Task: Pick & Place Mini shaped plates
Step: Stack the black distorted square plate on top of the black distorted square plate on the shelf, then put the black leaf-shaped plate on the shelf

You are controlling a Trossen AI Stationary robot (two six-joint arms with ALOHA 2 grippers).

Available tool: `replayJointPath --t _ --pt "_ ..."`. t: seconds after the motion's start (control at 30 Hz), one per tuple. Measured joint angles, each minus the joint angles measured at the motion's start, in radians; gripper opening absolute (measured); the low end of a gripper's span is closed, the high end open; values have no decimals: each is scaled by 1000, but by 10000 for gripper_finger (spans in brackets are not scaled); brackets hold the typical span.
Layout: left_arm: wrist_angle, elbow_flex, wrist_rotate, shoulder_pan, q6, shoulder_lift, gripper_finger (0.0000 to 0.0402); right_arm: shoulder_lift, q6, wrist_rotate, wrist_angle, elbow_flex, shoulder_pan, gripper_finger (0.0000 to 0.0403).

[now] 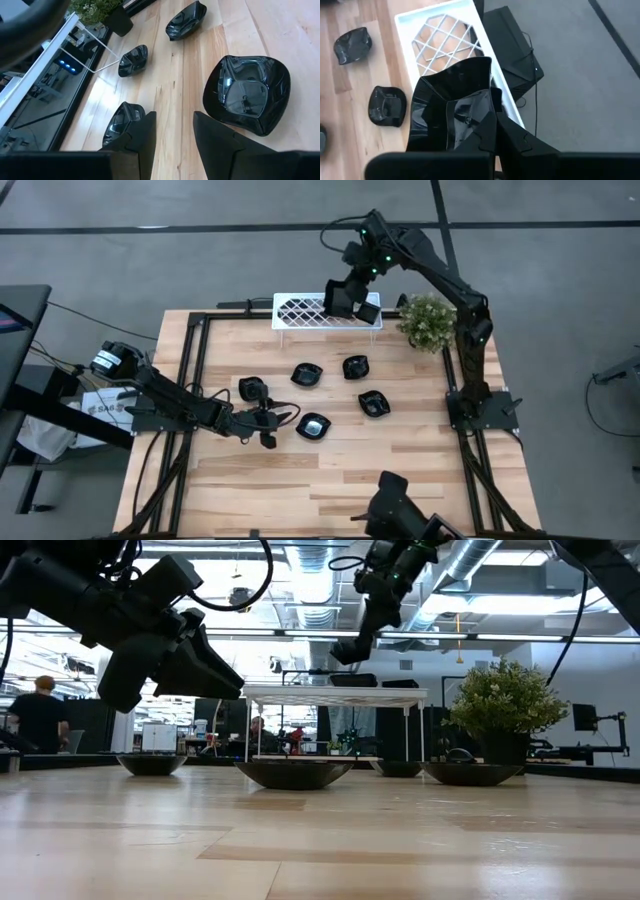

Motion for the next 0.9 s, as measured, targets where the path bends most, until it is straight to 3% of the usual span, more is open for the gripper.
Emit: replayJointPath --t 0.3,0.67,0.9 --pt "3 0 8 0 0 0 131 6 33 6 34 -40 0 13" --pt "3 0 8 0 0 0 131 1 20 17 36 -67 0 105" --pt "8 -1 8 0 -10 0 131 -100 10 97 24 -67 6 105"
